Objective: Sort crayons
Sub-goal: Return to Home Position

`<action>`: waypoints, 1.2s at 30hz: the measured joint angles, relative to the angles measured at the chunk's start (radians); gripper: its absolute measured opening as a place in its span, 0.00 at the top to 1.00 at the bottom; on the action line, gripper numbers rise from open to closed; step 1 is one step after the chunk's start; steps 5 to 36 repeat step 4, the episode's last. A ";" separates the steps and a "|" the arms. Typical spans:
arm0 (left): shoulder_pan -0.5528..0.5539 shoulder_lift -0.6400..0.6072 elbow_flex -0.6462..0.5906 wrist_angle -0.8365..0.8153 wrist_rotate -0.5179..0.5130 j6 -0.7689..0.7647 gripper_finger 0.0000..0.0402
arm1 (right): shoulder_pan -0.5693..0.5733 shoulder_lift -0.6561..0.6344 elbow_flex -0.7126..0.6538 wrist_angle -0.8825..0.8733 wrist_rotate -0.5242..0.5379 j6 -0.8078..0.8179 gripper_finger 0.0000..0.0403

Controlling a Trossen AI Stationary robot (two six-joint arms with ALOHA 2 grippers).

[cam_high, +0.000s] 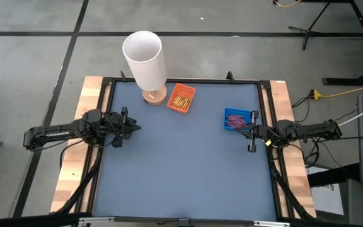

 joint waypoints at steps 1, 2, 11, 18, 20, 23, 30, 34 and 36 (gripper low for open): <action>0.000 0.000 0.000 0.000 0.000 0.000 1.00 | 0.000 0.000 0.000 0.000 0.000 0.000 0.99; 0.000 0.000 0.000 0.000 0.000 0.000 1.00 | 0.000 0.000 0.000 0.000 0.000 0.000 0.99; 0.000 0.000 0.000 0.000 0.000 0.000 1.00 | 0.000 0.000 0.000 0.000 0.000 0.000 0.99; 0.000 0.000 0.000 0.000 0.000 0.000 1.00 | 0.000 0.000 0.000 0.000 0.000 0.000 0.99; 0.000 0.000 0.000 0.000 0.000 0.000 1.00 | 0.000 0.000 0.000 0.000 0.000 0.000 0.99; 0.000 0.000 0.000 0.000 0.000 0.000 1.00 | 0.000 0.000 0.000 0.000 0.000 0.000 0.99; 0.000 0.000 0.000 0.000 0.000 0.000 1.00 | 0.000 0.000 0.000 0.000 0.000 0.000 0.99; 0.000 0.000 0.000 0.000 0.000 0.000 1.00 | 0.000 0.000 0.000 0.000 0.000 0.000 0.99; 0.000 0.000 0.000 0.000 0.000 0.000 1.00 | 0.000 0.000 0.000 0.000 0.000 0.000 0.99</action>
